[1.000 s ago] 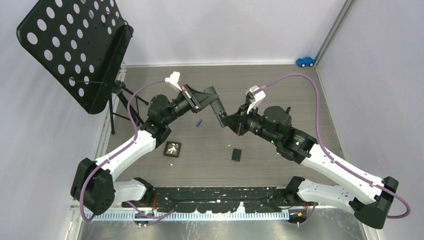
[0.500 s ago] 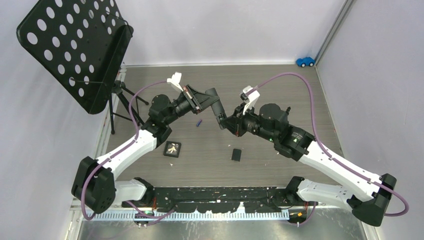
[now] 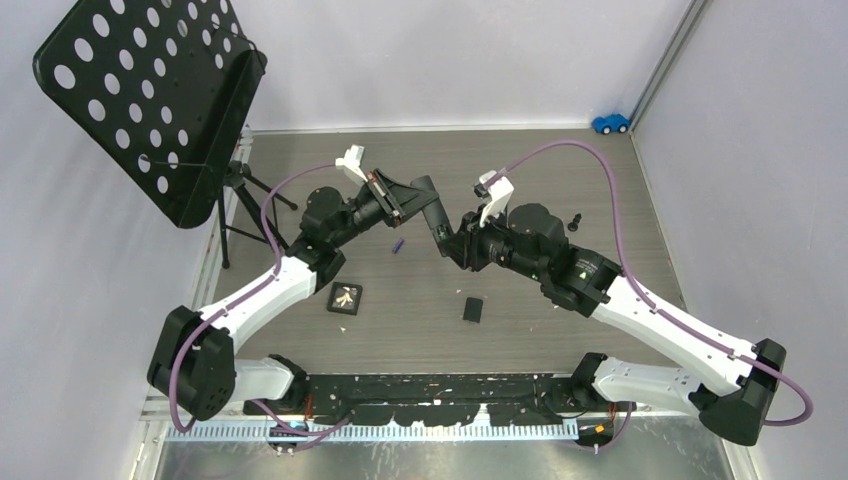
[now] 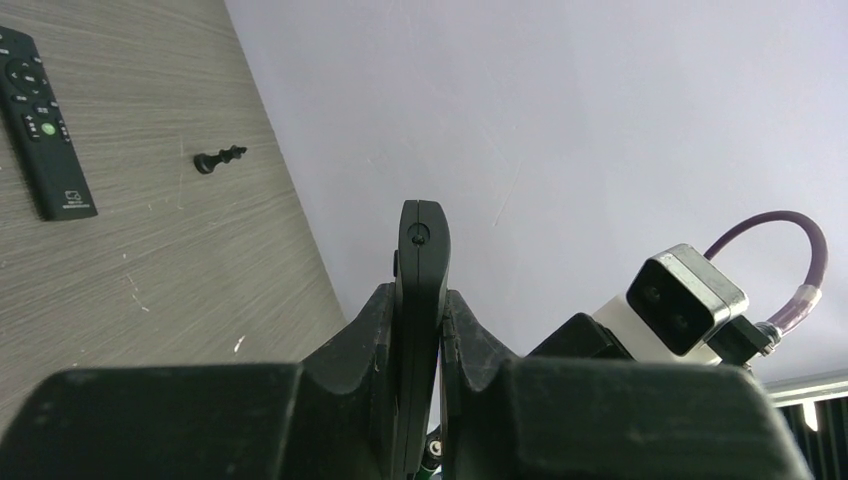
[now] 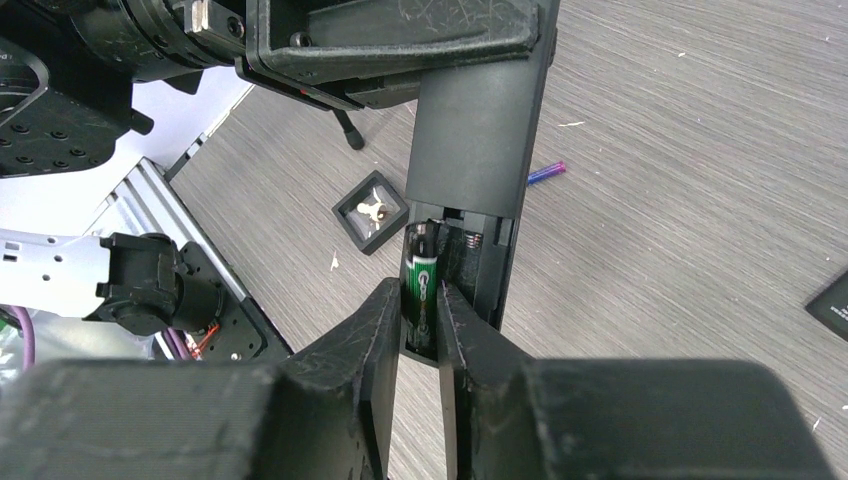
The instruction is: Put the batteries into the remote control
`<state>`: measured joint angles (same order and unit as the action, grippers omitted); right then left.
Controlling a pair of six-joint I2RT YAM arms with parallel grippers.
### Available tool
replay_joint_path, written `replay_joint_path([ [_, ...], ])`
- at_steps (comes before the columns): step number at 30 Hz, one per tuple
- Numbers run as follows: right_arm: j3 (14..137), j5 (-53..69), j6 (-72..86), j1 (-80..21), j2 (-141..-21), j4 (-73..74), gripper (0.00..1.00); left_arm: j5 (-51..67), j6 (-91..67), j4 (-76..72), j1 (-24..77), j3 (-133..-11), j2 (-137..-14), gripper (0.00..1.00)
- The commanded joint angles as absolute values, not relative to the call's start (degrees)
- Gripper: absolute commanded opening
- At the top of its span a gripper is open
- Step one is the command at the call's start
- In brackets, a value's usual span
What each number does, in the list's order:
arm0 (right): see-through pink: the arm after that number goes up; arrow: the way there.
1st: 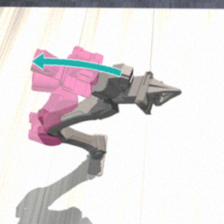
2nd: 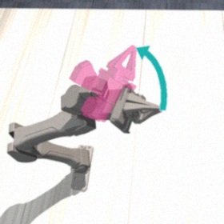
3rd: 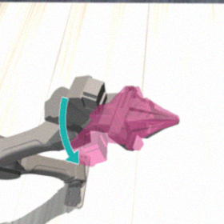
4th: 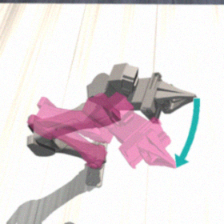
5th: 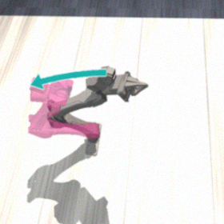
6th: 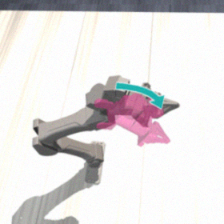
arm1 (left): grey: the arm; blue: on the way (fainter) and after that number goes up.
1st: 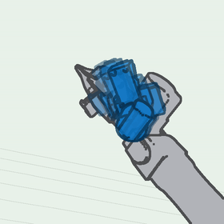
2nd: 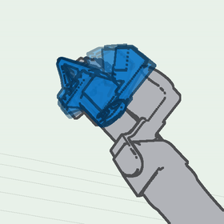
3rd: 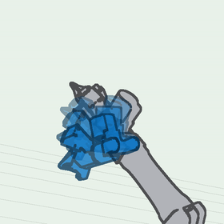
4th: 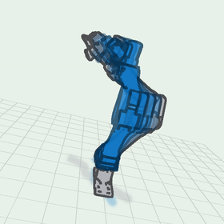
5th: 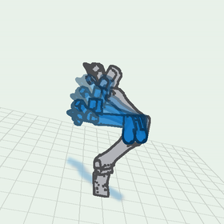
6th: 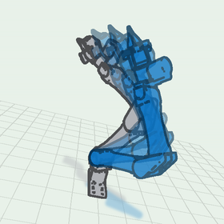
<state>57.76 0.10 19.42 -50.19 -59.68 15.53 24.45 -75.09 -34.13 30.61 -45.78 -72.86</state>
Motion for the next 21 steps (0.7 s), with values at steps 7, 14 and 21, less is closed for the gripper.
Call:
replay_joint_path([
  [7, 61.67, -4.47, 17.78, -50.54, -61.15, 25.05, 0.34, 26.19, -83.68, -49.65, 30.94, -45.22, -69.71, 0.00],
  [14, 62.59, -7.12, 18.45, -50.53, -59.56, 24.60, 0.52, 26.19, -84.12, -49.37, 30.89, -45.08, -69.69, 0.00],
  [21, 62.68, -7.48, 19.90, -50.54, -57.74, 22.63, 0.58, 26.03, -85.89, -48.96, 30.94, -44.85, -70.30, 0.00],
])
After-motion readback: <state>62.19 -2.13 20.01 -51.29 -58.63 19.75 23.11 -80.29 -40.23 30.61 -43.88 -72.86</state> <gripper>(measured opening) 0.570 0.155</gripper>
